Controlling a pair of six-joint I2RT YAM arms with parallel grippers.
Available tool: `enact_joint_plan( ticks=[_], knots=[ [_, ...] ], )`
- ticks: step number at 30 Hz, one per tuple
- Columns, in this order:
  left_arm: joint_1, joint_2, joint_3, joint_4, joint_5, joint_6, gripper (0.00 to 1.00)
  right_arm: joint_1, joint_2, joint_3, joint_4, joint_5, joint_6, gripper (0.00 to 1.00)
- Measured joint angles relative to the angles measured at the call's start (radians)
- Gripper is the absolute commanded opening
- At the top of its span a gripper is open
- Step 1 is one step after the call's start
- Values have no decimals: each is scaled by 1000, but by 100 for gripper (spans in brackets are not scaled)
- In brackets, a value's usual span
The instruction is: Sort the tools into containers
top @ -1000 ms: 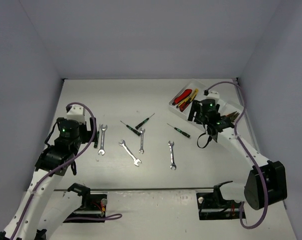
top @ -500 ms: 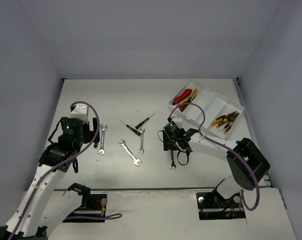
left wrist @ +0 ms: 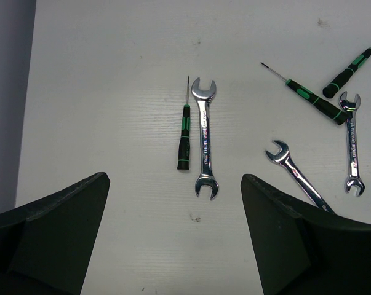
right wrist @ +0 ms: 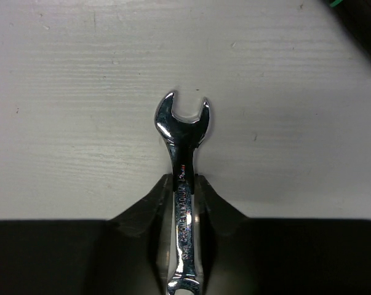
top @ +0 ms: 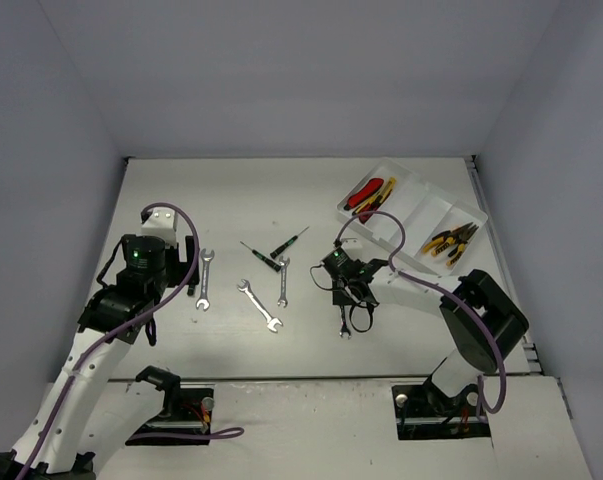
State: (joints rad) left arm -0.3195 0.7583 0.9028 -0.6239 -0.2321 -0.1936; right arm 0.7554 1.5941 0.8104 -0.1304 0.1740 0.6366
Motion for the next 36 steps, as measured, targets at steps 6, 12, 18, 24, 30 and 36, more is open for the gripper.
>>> enact_joint_plan(
  ticks=[6,12,18,24,30,36],
  knots=[
    [0,-1,0,0,2,0,85,12,31,32,3,12,3,0],
    [0,-1,0,0,4,0,85,11,60,86,-25,14,-12,0],
    [0,-3,0,0,4,0,85,-2,69,176,-41,48,-38,0],
    [0,-4,0,0,4,0,85,-35,68,207,-39,103,-53,0],
    [0,-9,0,0,4,0,85,-116,53,207,-48,130,-66,0],
    [0,-10,0,0,5,0,85,-303,5,226,-59,117,-123,0]
  ],
)
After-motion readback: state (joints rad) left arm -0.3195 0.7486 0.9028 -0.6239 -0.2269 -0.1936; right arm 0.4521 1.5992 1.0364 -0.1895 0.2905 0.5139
